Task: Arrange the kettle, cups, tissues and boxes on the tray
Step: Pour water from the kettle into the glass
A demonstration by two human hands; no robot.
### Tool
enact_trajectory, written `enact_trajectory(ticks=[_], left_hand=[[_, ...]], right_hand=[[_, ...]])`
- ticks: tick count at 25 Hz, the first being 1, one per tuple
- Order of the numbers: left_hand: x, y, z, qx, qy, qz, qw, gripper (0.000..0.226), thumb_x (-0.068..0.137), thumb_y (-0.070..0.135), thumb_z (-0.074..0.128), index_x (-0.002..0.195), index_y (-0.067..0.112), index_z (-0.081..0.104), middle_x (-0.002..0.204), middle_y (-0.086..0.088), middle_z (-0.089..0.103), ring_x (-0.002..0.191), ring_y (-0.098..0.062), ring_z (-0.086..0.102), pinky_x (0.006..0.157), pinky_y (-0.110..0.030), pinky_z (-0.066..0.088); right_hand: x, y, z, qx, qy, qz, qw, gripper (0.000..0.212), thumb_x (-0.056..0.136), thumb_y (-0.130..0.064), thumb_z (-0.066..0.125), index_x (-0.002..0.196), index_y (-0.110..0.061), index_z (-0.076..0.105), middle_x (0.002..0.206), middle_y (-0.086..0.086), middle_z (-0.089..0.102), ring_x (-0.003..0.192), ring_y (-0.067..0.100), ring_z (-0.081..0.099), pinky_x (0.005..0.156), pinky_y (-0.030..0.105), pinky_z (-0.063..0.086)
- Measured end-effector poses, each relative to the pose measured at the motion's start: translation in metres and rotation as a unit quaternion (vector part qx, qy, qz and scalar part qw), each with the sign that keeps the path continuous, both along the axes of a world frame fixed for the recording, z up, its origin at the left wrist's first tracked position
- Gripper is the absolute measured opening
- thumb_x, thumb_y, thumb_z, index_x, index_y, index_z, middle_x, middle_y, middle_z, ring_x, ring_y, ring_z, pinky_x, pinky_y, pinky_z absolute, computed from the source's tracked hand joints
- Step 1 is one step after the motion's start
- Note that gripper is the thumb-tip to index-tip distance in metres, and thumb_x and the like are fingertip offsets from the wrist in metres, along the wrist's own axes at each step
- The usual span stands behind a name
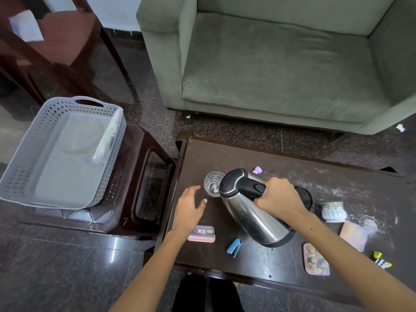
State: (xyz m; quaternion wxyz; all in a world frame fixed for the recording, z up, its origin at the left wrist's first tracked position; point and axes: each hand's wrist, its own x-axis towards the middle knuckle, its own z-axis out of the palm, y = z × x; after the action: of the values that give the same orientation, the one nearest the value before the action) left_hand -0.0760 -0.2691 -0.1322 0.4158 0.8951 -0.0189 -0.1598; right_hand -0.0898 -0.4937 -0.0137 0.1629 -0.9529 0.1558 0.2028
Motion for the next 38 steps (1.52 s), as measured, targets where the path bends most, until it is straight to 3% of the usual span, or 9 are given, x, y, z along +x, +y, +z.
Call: enact_trajectory(ticks=[21,33,38], left_hand=[[0.008,-0.007,0.001,-0.009,0.013,-0.001,1.0,0.042,0.085,0.016,0.065,0.125,0.011,0.053,0.125,-0.007,0.058,0.116,-0.023,0.054,0.099,-0.034,0.043],[0.006,-0.008,0.0,0.0,0.02,-0.006,1.0,0.042,0.085,0.017,0.064,0.126,0.013,0.053,0.126,-0.006,0.058,0.117,-0.021,0.054,0.1,-0.035,0.043],[0.005,-0.008,0.0,-0.004,0.021,-0.005,1.0,0.043,0.085,0.016,0.064,0.126,0.012,0.053,0.126,-0.006,0.058,0.117,-0.022,0.054,0.1,-0.036,0.044]], right_hand=[[0.006,0.004,0.005,-0.038,0.019,0.025,0.999,0.027,0.065,-0.013,0.06,0.057,-0.008,0.035,0.054,0.006,0.044,0.05,0.027,0.044,0.043,0.022,0.028],[0.01,0.01,0.016,-0.04,0.031,0.032,0.998,0.018,0.069,-0.013,0.061,0.074,-0.005,0.046,0.076,0.012,0.055,0.063,0.032,0.049,0.057,0.029,0.04],[0.012,0.014,0.022,-0.031,0.033,0.037,0.998,0.017,0.072,-0.012,0.061,0.081,-0.003,0.049,0.106,0.016,0.063,0.066,0.032,0.047,0.06,0.03,0.039]])
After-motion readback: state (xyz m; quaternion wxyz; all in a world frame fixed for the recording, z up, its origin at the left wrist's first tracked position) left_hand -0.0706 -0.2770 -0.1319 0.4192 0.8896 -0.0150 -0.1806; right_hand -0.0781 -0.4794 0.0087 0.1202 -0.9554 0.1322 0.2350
